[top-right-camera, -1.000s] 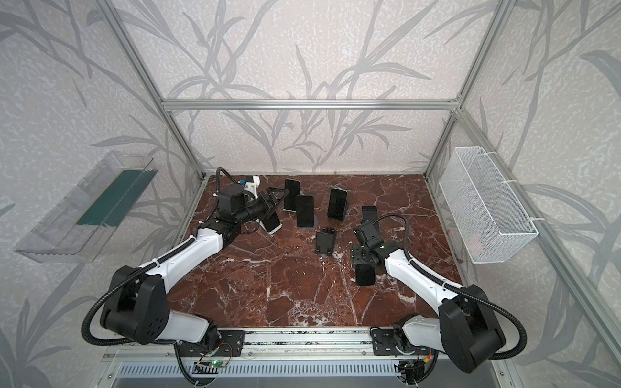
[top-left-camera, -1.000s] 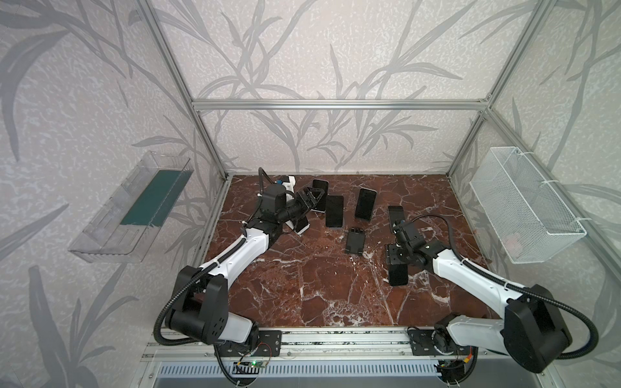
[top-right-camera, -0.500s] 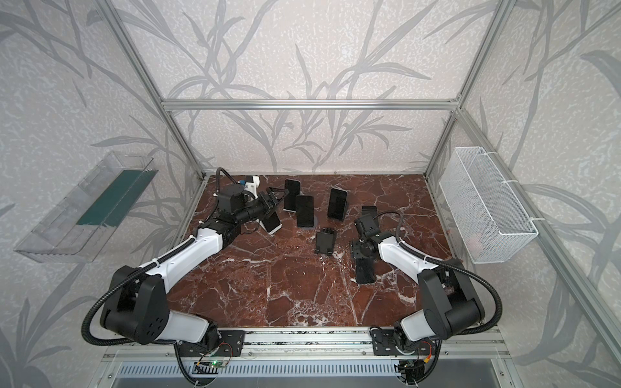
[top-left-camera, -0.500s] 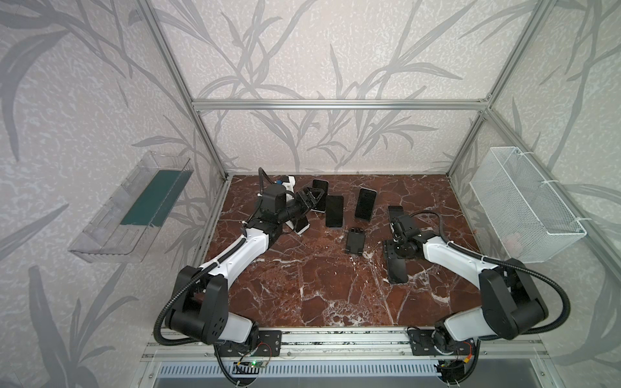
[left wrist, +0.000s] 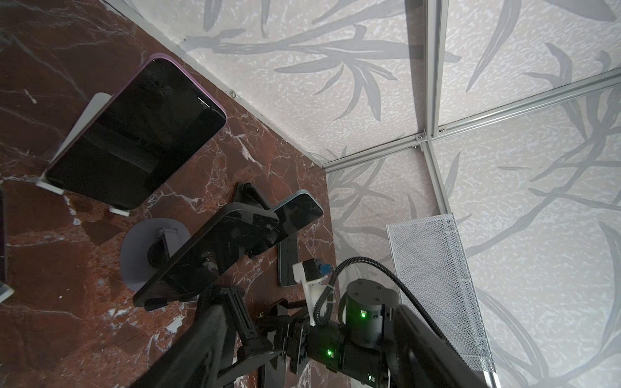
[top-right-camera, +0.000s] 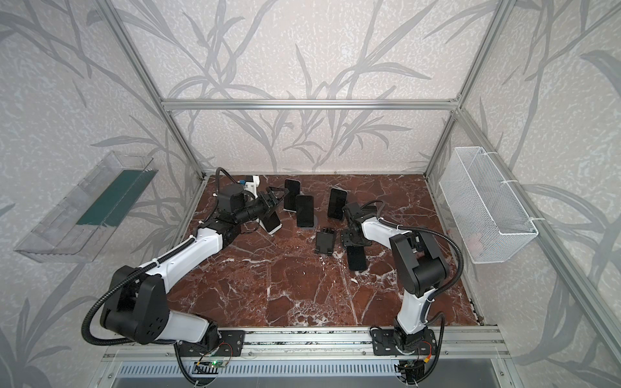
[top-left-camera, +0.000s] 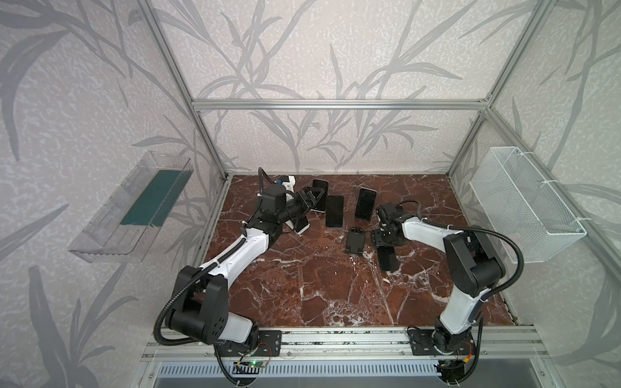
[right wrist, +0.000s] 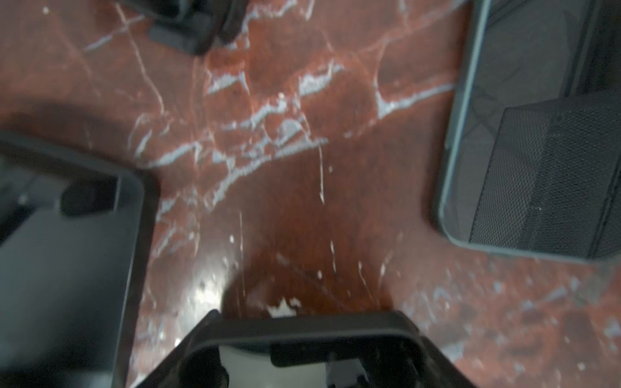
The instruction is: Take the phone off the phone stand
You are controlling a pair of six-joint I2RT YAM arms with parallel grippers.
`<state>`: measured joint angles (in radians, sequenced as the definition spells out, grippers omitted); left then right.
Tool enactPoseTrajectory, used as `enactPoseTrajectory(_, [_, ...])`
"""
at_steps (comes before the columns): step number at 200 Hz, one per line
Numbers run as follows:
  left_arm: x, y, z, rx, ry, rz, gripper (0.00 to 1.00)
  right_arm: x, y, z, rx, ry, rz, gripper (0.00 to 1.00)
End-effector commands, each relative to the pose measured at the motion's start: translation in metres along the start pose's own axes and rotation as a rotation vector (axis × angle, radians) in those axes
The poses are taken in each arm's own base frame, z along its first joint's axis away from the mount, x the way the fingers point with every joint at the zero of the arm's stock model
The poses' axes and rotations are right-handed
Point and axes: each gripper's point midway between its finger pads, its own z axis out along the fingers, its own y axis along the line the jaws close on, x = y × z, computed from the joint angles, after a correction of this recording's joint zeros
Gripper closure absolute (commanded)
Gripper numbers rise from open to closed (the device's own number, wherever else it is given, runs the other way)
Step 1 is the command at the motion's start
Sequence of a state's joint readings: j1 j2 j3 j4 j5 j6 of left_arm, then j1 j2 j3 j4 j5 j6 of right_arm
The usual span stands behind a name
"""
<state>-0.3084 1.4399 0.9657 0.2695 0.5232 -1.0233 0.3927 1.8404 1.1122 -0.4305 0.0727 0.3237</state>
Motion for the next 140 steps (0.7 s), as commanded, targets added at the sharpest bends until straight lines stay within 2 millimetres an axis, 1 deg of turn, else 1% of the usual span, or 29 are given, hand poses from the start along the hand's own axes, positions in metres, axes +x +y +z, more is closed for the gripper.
enactPoseTrajectory(1, [-0.008,-0.02,-0.004,0.055,-0.017,0.021,0.21,-0.012,-0.002,0.002,0.034,0.003,0.005,0.25])
enactPoseTrajectory(18, [-0.008,-0.018,-0.004,0.051,-0.015,0.016,0.21,-0.014,-0.012,0.003,0.091,-0.006,0.011,0.24])
enactPoseTrajectory(37, [-0.01,-0.018,-0.004,0.055,-0.018,0.011,0.21,-0.019,-0.012,0.0,0.11,-0.029,-0.003,0.24])
enactPoseTrajectory(74, [-0.014,-0.019,-0.007,0.057,-0.028,0.011,0.21,-0.018,-0.009,0.003,0.109,-0.012,0.001,0.24])
enactPoseTrajectory(104, [-0.013,-0.02,-0.007,0.059,-0.028,0.012,0.21,-0.015,0.0,0.003,0.066,-0.009,0.055,0.24])
enactPoseTrajectory(119, [-0.016,-0.021,-0.009,0.059,-0.034,0.015,0.21,-0.015,0.002,0.001,0.108,-0.038,0.051,0.23])
enactPoseTrajectory(140, [-0.02,-0.02,-0.012,0.051,-0.05,0.019,0.21,-0.012,-0.001,0.005,0.158,-0.025,0.047,0.21])
